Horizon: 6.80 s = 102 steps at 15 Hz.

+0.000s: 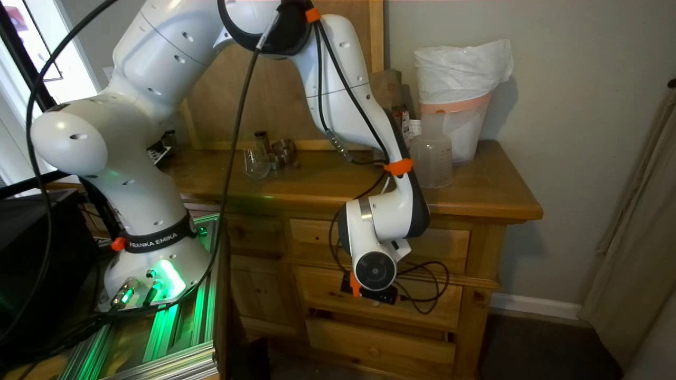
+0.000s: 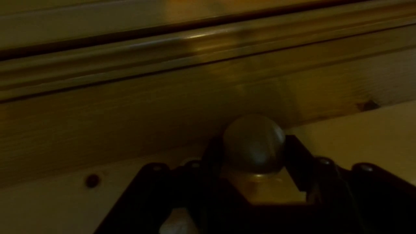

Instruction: Open the topmost drawer on the right and remove the towel from the drawer then close the drawer.

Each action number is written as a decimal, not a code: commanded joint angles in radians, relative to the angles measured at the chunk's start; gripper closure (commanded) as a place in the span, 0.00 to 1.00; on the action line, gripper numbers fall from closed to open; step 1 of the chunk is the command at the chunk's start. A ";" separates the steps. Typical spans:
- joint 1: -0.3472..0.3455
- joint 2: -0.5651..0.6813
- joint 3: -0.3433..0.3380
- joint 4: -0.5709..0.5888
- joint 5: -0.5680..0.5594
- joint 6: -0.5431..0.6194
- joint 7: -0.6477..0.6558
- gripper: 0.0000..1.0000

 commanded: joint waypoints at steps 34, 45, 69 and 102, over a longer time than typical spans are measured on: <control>-0.040 0.001 -0.147 -0.044 -0.014 -0.081 -0.043 0.00; -0.015 0.038 -0.098 -0.004 -0.018 -0.110 -0.043 0.00; -0.049 -0.001 -0.159 -0.031 -0.053 -0.141 -0.043 0.74; -0.141 -0.020 -0.252 -0.075 -0.133 -0.146 -0.044 0.28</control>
